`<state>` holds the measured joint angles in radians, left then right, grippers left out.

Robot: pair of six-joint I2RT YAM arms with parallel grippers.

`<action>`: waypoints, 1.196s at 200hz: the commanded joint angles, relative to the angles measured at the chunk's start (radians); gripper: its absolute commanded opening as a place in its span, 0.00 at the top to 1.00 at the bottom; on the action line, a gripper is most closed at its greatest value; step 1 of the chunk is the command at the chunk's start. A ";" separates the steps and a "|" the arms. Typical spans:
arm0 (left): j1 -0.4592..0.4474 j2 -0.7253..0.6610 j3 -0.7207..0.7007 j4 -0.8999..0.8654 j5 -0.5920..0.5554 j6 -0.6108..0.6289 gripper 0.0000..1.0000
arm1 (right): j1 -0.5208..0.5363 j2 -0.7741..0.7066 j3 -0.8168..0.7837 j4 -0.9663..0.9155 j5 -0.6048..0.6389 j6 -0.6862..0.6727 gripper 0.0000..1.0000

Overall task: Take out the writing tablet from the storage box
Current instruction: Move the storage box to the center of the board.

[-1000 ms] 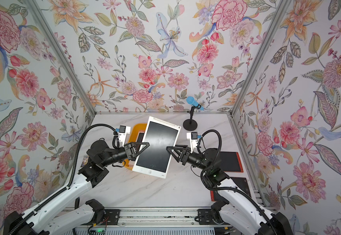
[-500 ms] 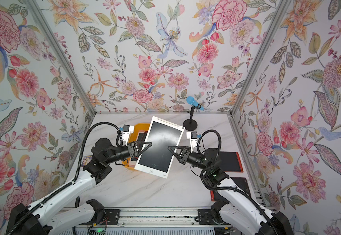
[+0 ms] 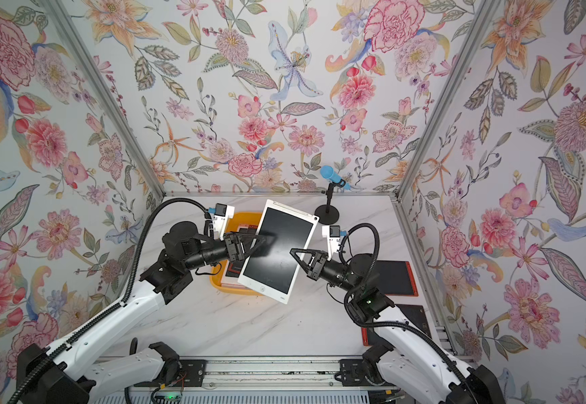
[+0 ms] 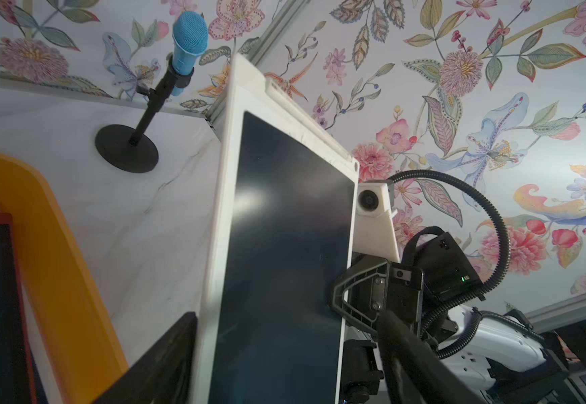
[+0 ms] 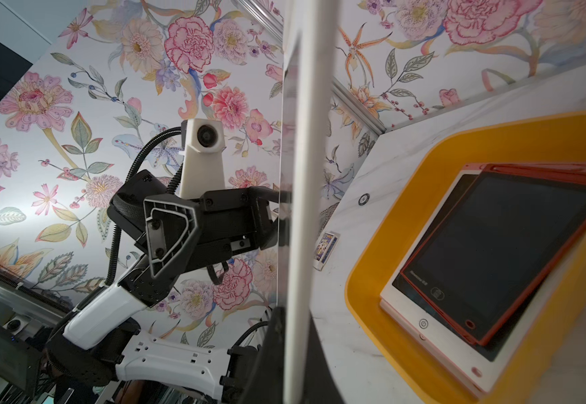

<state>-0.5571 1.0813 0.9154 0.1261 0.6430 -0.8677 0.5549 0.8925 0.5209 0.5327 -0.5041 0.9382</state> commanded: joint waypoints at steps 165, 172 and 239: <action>-0.201 -0.043 -0.461 0.531 -0.324 -0.312 0.15 | -0.007 -0.158 -0.145 0.070 0.528 0.160 1.00; -0.214 -0.024 -0.450 0.539 -0.339 -0.309 0.15 | -0.001 -0.156 -0.137 0.069 0.537 0.159 1.00; -0.232 0.130 -0.369 0.632 -0.310 -0.321 0.17 | 0.068 -0.106 -0.101 0.118 0.597 0.136 1.00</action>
<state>-0.7795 1.1870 0.5034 0.6731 0.3355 -1.1809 0.6029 0.7784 0.3763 0.5446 0.0463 1.0782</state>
